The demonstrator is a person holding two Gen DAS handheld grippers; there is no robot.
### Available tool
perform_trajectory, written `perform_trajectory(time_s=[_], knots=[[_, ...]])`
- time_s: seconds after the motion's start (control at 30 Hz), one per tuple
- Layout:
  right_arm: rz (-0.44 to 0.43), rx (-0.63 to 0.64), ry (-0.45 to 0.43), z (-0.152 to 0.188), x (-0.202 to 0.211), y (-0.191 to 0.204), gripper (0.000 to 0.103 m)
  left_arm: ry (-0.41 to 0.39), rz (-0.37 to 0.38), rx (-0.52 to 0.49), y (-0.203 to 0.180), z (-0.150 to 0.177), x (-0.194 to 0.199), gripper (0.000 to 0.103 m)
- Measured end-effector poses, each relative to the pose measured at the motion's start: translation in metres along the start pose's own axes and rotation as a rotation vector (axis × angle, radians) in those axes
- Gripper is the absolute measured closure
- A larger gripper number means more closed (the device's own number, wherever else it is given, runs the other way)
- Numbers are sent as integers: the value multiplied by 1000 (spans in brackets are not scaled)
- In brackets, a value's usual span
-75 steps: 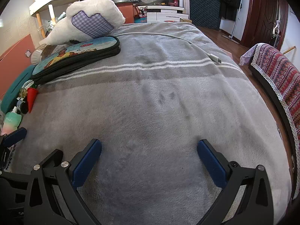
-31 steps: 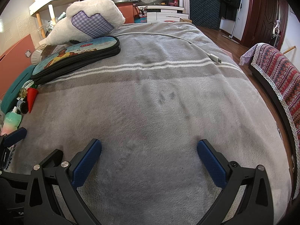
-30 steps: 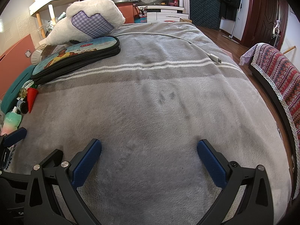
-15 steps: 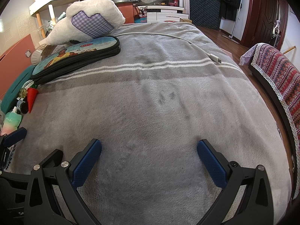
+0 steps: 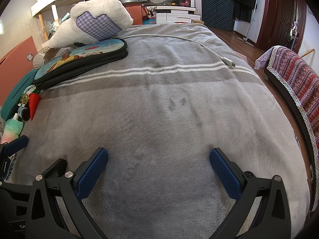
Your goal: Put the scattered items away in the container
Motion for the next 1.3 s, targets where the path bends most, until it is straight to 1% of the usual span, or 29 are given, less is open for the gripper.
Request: perform_trajectory(time_s=[1.3], knots=[[-1,2,-1,0,1,0,0,-1,-2,0,2,0,-3,0]])
Point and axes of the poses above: each gripper's, at about its wrist camera, not at the fingertips, and x roughly against the way its jaws point, y to its left, z to its underside, the point moved 1 cm from there along -x, roughly the way its jaws point, and after that the axes turned 11 degrees about z, right-handed, at the moved point
